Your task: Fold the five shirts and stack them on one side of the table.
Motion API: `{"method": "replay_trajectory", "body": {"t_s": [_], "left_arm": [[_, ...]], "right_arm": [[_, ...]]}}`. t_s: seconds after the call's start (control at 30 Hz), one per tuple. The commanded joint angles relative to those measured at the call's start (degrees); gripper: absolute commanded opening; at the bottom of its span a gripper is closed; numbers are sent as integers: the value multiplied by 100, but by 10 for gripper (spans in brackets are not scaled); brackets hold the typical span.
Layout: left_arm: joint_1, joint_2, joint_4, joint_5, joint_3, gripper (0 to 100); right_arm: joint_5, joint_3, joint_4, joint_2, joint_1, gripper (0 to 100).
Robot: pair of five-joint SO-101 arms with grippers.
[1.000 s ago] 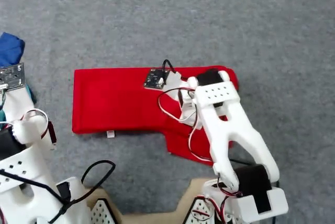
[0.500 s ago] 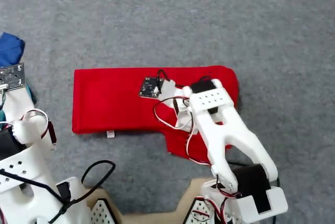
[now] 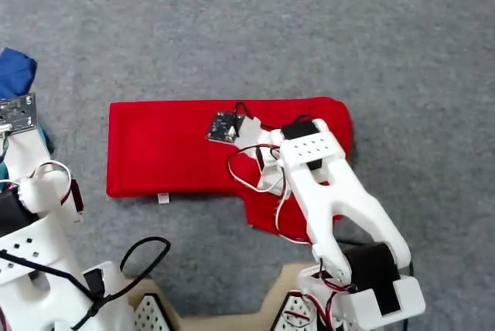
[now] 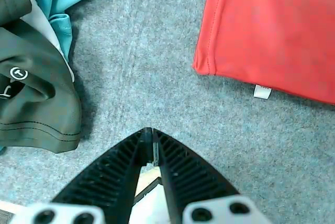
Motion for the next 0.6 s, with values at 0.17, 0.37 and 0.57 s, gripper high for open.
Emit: {"method": "replay_trajectory", "body": {"t_s": [0.17, 0.37, 0.57], "left_arm": [[-79, -75, 62, 0, 9, 19], [-79, -75, 62, 0, 9, 19], [-79, -75, 62, 0, 9, 19]], "right_arm": [[-237, -215, 756, -778, -75, 12], [-237, 22, 1055, -1305, -576, 12], [-536, 708, 589, -1288, -1059, 13]]}}
